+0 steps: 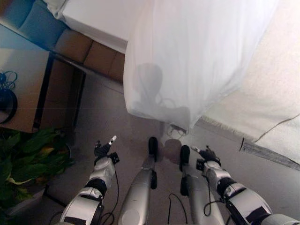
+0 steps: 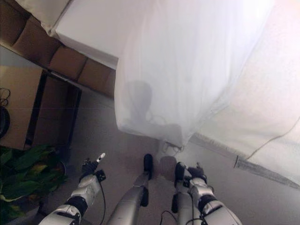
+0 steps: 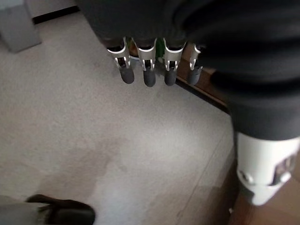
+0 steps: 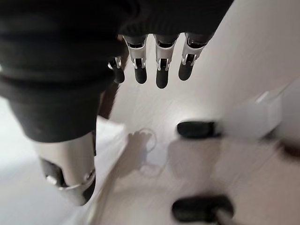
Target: Make the bed
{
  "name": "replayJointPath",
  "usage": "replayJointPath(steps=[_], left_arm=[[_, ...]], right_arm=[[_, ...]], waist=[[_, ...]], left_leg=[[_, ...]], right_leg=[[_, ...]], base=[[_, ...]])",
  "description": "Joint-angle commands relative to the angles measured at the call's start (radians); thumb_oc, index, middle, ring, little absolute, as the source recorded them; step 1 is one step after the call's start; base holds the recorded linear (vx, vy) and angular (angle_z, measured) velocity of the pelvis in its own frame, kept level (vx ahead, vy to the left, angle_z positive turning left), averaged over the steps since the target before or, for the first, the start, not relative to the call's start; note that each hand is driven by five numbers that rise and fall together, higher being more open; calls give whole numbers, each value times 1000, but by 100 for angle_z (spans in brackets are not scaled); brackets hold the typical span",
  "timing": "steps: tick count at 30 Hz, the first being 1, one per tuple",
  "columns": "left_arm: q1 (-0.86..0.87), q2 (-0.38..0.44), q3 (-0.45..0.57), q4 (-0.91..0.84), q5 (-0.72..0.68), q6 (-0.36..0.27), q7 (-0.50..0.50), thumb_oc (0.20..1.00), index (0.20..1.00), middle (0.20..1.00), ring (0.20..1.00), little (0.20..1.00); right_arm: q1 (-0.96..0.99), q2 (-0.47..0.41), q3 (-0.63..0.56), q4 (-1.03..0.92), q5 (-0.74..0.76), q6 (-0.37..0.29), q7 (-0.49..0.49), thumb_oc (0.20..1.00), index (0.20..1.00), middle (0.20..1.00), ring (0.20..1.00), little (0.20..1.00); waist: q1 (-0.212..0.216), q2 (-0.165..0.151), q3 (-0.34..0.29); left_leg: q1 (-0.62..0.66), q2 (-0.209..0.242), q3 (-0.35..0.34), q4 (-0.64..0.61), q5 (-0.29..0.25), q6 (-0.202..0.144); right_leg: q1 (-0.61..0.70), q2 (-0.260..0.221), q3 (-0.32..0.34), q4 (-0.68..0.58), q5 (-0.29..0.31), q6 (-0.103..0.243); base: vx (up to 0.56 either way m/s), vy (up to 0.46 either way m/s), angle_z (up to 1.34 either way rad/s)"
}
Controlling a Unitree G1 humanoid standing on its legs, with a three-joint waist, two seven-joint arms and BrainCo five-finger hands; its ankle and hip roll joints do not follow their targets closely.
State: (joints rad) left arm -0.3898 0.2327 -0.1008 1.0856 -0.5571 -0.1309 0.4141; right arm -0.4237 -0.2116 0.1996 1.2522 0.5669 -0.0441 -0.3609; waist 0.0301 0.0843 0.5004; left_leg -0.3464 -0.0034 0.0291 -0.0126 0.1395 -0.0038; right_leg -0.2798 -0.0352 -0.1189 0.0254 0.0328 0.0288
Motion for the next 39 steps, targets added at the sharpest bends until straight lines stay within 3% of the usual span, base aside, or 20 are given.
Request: replayJointPath(steps=[1,5,8,11,13,17,19,21,25,28,30,31,32,33,34,36,38,39], left_arm=[[72,-28,15,45,31,12,-29,1000,1000,1000,1000,1000],[151,-49,79,-106,-117,-44,-36,1000,1000,1000,1000,1000],[169,-49,85,-214,-173,-58,-71,1000,1000,1000,1000,1000],[168,-36,53,-396,-224,-55,-169,1000,1000,1000,1000,1000],[142,-27,31,-447,-246,-54,-218,1000,1000,1000,1000,1000],[49,-36,-16,-506,-364,-49,-279,1000,1000,1000,1000,1000],[-67,-17,-65,-508,-435,-41,-328,1000,1000,1000,1000,1000],[-97,-3,-82,-514,-471,-40,-343,1000,1000,1000,1000,1000],[-261,54,-161,-542,-555,-55,-378,1000,1000,1000,1000,1000],[-462,104,-227,-493,-611,-54,-394,1000,1000,1000,1000,1000],[-521,123,-243,-483,-634,-50,-406,1000,1000,1000,1000,1000],[-602,131,-266,-467,-671,-47,-416,1000,1000,1000,1000,1000],[-613,133,-266,-461,-674,-47,-419,1000,1000,1000,1000,1000],[-685,136,-275,-432,-691,-45,-426,1000,1000,1000,1000,1000],[-719,136,-276,-414,-693,-46,-426,1000,1000,1000,1000,1000],[-788,149,-289,-360,-700,-43,-423,1000,1000,1000,1000,1000],[-814,139,-286,-358,-695,-53,-418,1000,1000,1000,1000,1000],[-862,144,-291,-326,-687,-56,-410,1000,1000,1000,1000,1000]], right_arm=[[106,-14,-65,-15,11,0,-1,1000,1000,1000,1000,1000],[219,9,-181,-241,184,-99,-12,1000,1000,1000,1000,1000],[254,14,-177,-357,208,-123,20,1000,1000,1000,1000,1000],[260,-19,-122,-522,216,-134,129,1000,1000,1000,1000,1000],[223,-44,-84,-592,197,-133,169,1000,1000,1000,1000,1000],[125,-57,-38,-657,263,-136,212,1000,1000,1000,1000,1000],[-2,-55,12,-682,345,-148,248,1000,1000,1000,1000,1000],[-48,-42,43,-686,380,-136,269,1000,1000,1000,1000,1000],[-242,-43,110,-728,496,-140,322,1000,1000,1000,1000,1000],[-479,-70,149,-651,547,-158,297,1000,1000,1000,1000,1000],[-547,-80,155,-639,565,-165,298,1000,1000,1000,1000,1000],[-630,-85,171,-621,592,-175,293,1000,1000,1000,1000,1000],[-640,-87,170,-616,594,-175,296,1000,1000,1000,1000,1000],[-707,-94,187,-594,613,-182,292,1000,1000,1000,1000,1000],[-738,-96,191,-576,623,-189,291,1000,1000,1000,1000,1000],[-801,-122,223,-530,629,-190,282,1000,1000,1000,1000,1000],[-829,-126,216,-519,642,-189,281,1000,1000,1000,1000,1000],[-878,-135,241,-494,651,-197,268,1000,1000,1000,1000,1000]], waist=[[-14,-30,-116],[-40,-11,-134],[-52,-10,-133],[-52,-30,-127],[-39,-45,-118],[-35,-39,-130],[-17,-39,-128],[-10,-41,-131],[2,-77,-120],[21,-89,-78],[17,-88,-56],[17,-87,-39],[17,-85,-29],[22,-97,-28],[19,-101,-19],[3,-108,-2],[-1,-104,5],[-6,-101,17]], left_leg=[[-8,-50,26,29,-61,-58],[93,-24,5,-14,-56,-62],[121,-12,-3,-7,-55,-68],[129,-6,-14,96,-87,-69],[106,-30,-53,167,-106,-71],[43,-9,-56,80,-31,-70],[-12,-1,-21,51,8,-78],[-8,3,-14,56,-7,-70],[-68,5,49,123,-35,-69],[-83,9,96,156,-71,-49],[-100,11,101,173,-75,-43],[-106,6,98,181,-108,-45],[-122,10,106,185,-83,-39],[-133,1,106,169,-108,-50],[-139,-3,109,159,-100,-50],[-177,-16,92,148,-94,-49],[-202,-24,76,155,-91,-48],[-233,-27,66,135,-78,-54]], right_leg=[[-40,-69,23,-29,54,79],[0,-48,23,81,-41,59],[18,-37,21,122,-73,44],[60,-24,14,142,-95,25],[68,-18,26,138,-96,17],[69,-8,25,122,-88,27],[72,10,46,118,-96,29],[65,16,70,118,-101,35],[24,-14,110,99,-82,61],[-59,-63,75,208,-44,108],[-97,-67,78,249,-31,116],[-130,-73,55,256,-41,112],[-142,-72,50,253,-19,106],[-151,-77,8,157,-14,106],[-181,-65,-6,104,14,105],[-232,-31,18,55,43,108],[-242,-34,31,45,55,109],[-260,-26,33,6,89,103]], base=[[105,-103,-4],[66,-107,-4],[6,-174,5],[-8,-177,8],[-22,-86,7],[32,-15,-10],[92,88,3],[53,153,-27],[64,255,-60],[35,237,-44],[37,166,-28],[8,182,-24],[143,170,-12],[42,55,-4],[166,58,-9],[104,-31,-21],[39,-33,5],[4,-38,32]])
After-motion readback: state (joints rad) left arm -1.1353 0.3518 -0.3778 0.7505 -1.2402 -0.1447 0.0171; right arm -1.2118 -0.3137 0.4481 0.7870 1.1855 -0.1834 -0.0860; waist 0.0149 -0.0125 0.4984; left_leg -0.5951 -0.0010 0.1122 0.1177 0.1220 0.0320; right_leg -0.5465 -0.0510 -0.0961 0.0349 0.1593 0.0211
